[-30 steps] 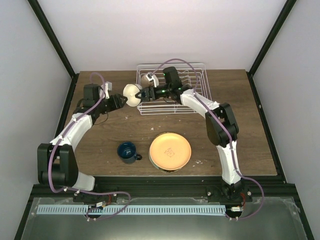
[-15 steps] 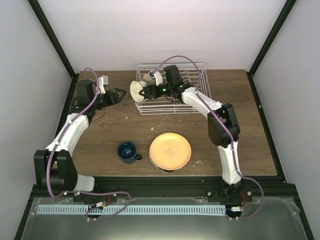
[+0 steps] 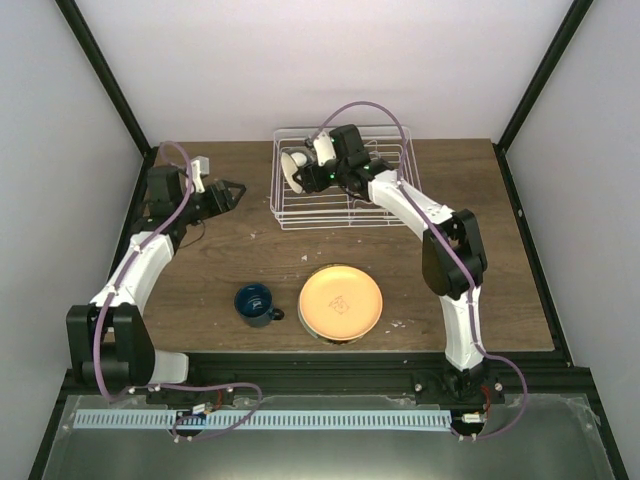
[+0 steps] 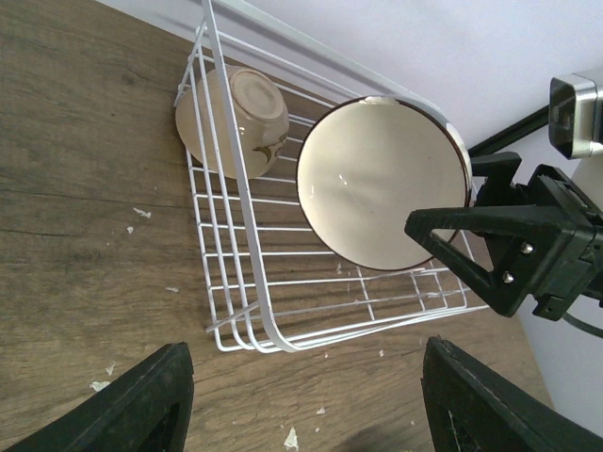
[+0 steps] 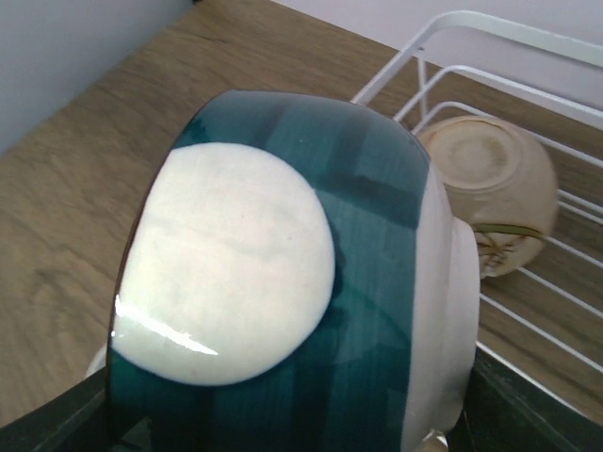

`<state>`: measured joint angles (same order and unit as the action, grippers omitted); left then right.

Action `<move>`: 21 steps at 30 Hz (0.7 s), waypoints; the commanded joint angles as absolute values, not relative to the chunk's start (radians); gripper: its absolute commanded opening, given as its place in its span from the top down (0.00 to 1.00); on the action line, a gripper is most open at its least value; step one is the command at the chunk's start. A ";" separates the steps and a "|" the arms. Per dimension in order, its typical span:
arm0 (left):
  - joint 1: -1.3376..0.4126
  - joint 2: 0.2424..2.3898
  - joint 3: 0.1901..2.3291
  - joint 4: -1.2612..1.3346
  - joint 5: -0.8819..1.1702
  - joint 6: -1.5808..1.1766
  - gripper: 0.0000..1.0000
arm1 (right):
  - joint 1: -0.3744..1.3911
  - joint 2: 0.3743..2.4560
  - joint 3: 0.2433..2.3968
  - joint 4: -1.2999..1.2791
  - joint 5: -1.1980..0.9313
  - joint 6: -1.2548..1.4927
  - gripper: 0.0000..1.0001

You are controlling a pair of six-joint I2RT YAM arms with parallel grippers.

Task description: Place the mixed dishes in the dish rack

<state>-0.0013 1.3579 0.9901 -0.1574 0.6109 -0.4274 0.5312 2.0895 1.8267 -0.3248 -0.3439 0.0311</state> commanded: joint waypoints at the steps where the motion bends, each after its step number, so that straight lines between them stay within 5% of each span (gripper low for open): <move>1: 0.000 1.338 0.974 -0.122 0.614 -0.431 0.33 | 0.530 2.048 1.915 -0.331 -0.207 -0.080 0.32; 21: 0.000 1.389 0.995 -0.109 0.620 -0.436 0.33 | 0.567 2.133 1.935 -0.325 0.116 -0.433 0.30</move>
